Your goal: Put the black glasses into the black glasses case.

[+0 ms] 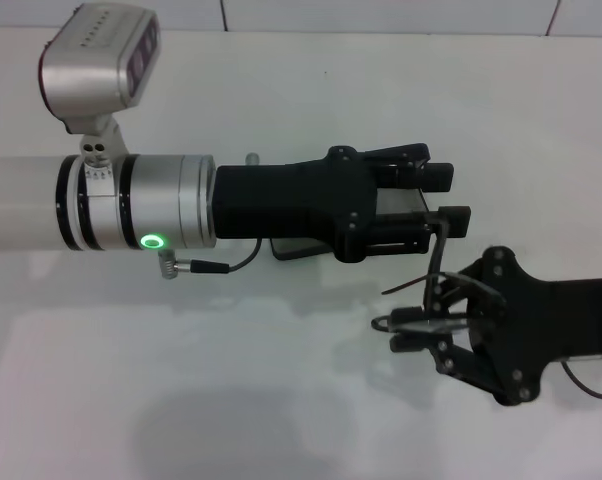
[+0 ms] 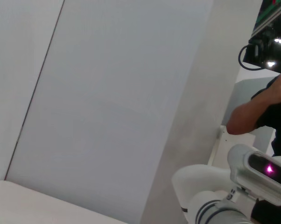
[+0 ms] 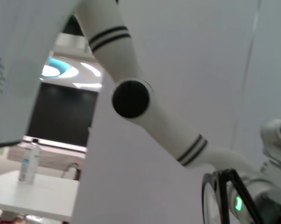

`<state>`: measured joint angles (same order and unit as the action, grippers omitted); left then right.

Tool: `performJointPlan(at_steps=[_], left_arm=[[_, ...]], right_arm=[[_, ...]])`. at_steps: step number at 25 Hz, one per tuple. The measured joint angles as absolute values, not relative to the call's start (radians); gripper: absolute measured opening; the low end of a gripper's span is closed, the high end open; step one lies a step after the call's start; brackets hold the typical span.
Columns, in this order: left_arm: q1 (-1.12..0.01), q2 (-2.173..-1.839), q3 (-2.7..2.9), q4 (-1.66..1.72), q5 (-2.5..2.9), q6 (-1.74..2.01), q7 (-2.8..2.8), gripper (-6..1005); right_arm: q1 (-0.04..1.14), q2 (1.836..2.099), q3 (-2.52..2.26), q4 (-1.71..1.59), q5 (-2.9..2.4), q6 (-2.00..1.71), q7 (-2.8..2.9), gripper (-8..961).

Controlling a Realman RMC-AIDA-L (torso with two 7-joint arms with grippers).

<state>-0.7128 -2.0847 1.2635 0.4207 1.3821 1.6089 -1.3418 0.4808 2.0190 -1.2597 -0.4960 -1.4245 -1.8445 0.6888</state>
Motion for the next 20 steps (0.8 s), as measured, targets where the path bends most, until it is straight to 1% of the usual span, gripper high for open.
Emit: performJointPlan(at_steps=[8,15,20], left_arm=[[-0.717,-2.082,1.260,0.422,1.394,1.599,-1.338,565],[-0.714,-2.070,1.259,0.422,1.395,1.589,-1.330,564],[-0.721,-2.081,1.257,0.422,1.392,1.581,-1.310,565]], right_arm=[[0.477,2.019,-1.267,-0.504,-1.430,-1.862,0.680,92],[0.439,2.017,-1.263,-0.550,-1.429,-1.908,0.654,93],[0.456,2.023,-1.313,-0.545,-1.433,-1.907,0.666,93]])
